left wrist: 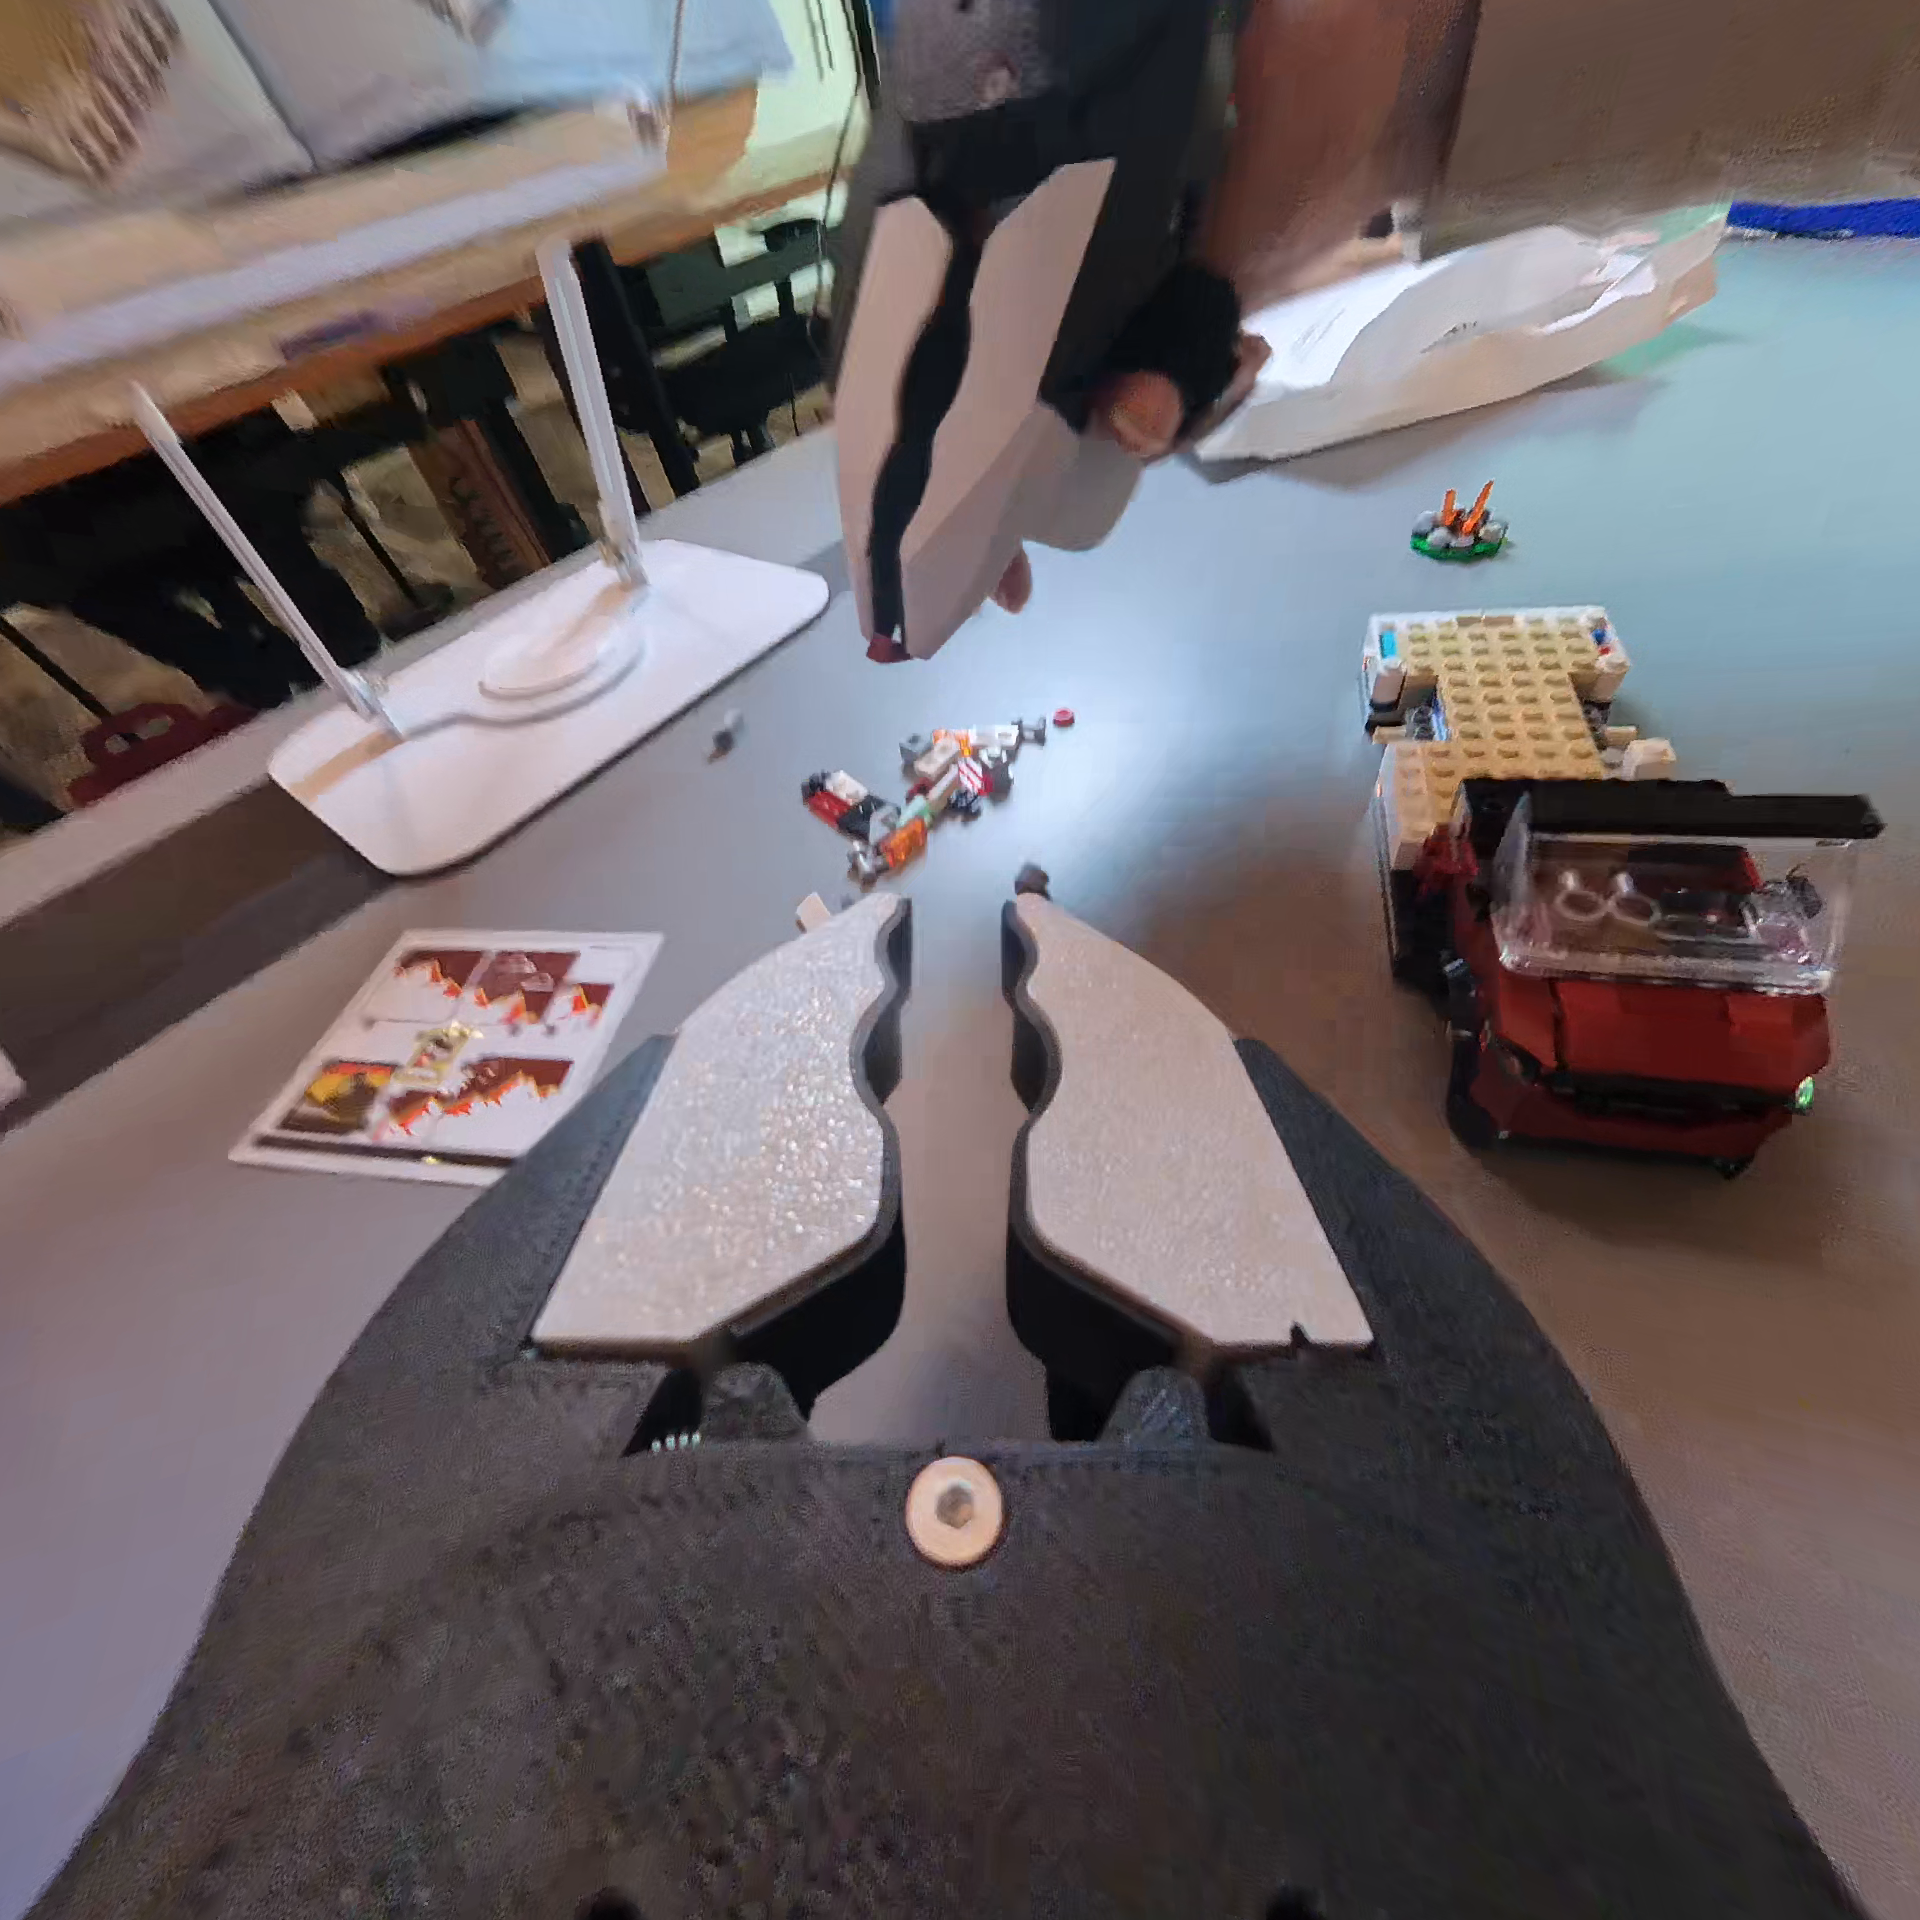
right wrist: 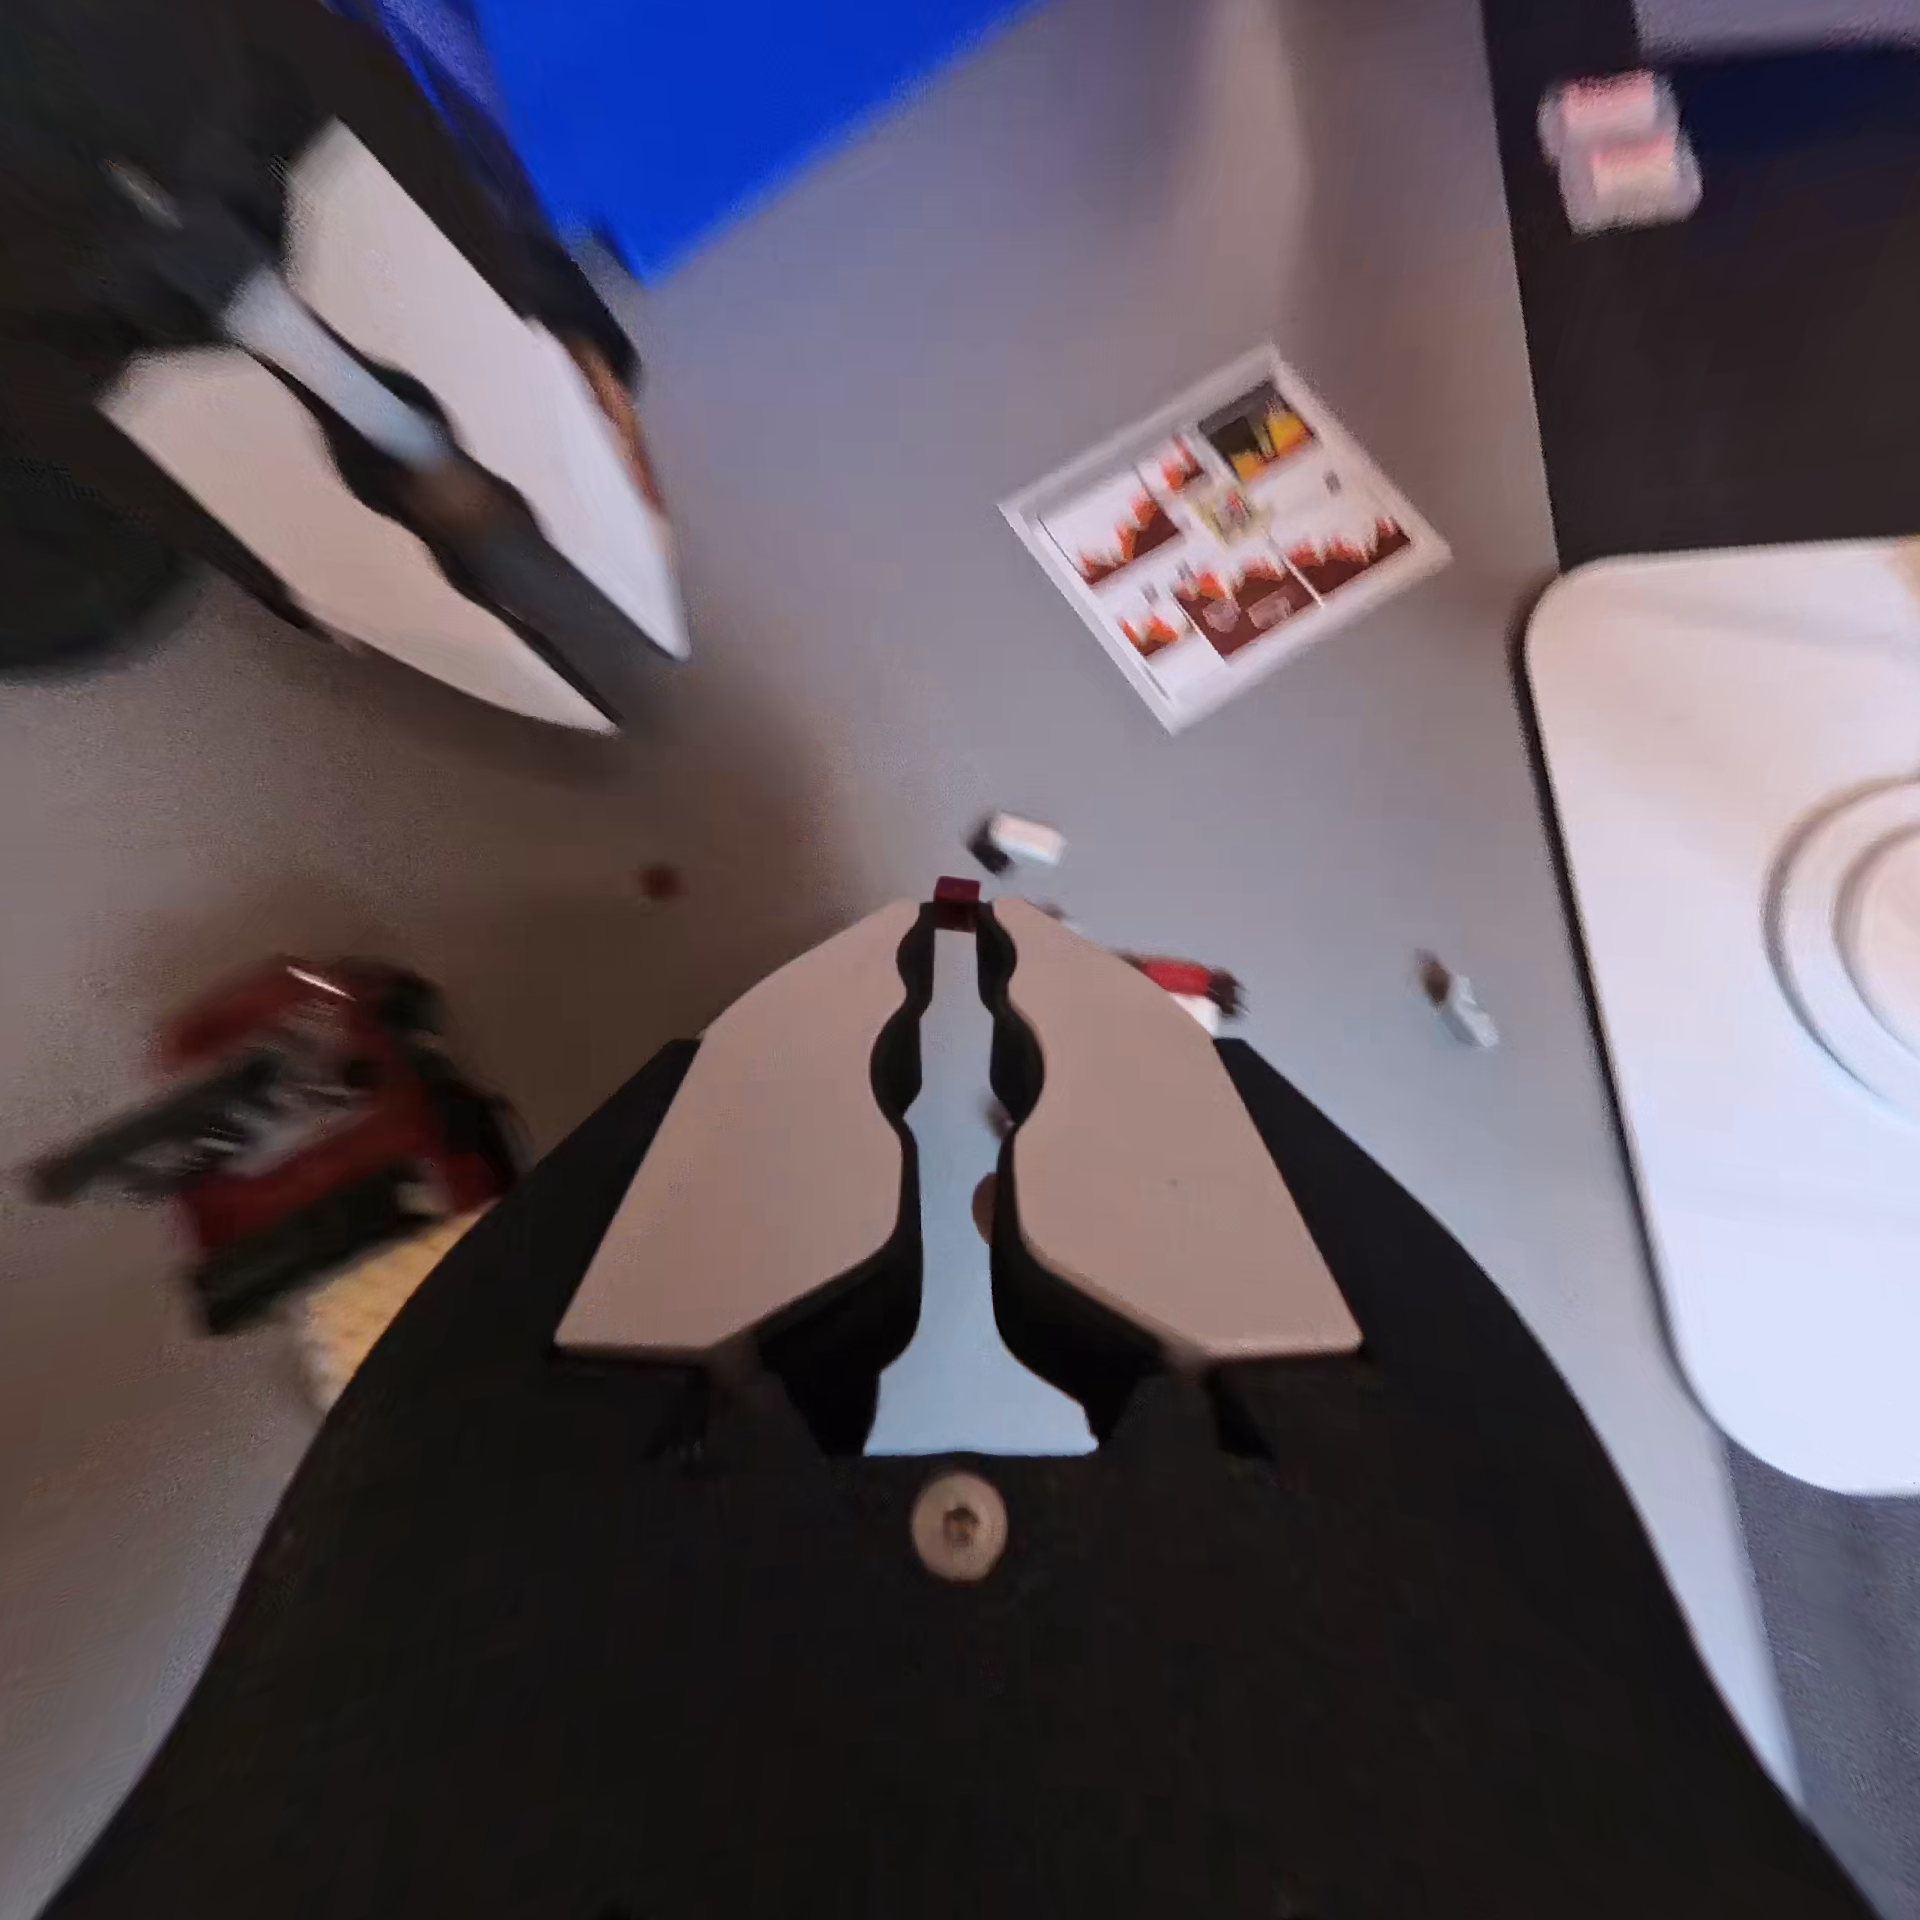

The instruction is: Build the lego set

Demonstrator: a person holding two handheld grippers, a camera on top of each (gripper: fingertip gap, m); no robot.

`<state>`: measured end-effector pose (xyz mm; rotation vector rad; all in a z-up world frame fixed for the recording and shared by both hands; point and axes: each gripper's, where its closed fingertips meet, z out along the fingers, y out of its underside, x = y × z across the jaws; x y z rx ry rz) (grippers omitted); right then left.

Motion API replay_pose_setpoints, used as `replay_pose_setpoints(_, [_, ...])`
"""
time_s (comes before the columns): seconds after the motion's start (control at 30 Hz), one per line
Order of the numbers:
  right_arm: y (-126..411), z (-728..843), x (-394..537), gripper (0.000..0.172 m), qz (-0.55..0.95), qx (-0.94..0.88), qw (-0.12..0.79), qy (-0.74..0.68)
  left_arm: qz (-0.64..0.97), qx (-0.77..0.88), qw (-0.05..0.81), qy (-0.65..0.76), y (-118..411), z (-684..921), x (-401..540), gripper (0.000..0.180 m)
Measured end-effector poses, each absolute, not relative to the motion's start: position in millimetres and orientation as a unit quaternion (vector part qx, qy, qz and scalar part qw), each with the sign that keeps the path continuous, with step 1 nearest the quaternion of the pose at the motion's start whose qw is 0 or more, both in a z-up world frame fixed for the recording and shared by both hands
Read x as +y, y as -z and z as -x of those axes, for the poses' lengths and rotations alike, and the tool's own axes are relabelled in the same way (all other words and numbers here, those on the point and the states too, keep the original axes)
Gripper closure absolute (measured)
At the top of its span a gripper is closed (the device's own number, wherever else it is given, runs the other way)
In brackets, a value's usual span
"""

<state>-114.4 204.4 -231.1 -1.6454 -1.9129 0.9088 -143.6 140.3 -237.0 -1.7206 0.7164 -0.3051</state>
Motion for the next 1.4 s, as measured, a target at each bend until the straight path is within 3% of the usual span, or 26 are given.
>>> replay_pose_setpoints(0.2, [157,109,105,0.164,0.56,-0.527,0.264,-0.582,0.615,0.358,0.688,0.144,167,112,100,0.167])
replay_pose_setpoints(0.77, [123,66,23,0.164,0.519,-0.441,0.266,-0.683,0.488,0.461,0.738,0.066,121,53,28,0.169])
replay_pose_setpoints(1.27, [138,60,3,0.161,0.521,-0.425,0.208,-0.711,0.476,0.579,0.657,0.073,147,51,1,0.171])
replay_pose_setpoints(1.4, [156,53,13,0.159,0.555,-0.449,0.256,-0.652,0.54,0.631,0.553,0.069,186,67,9,0.172])
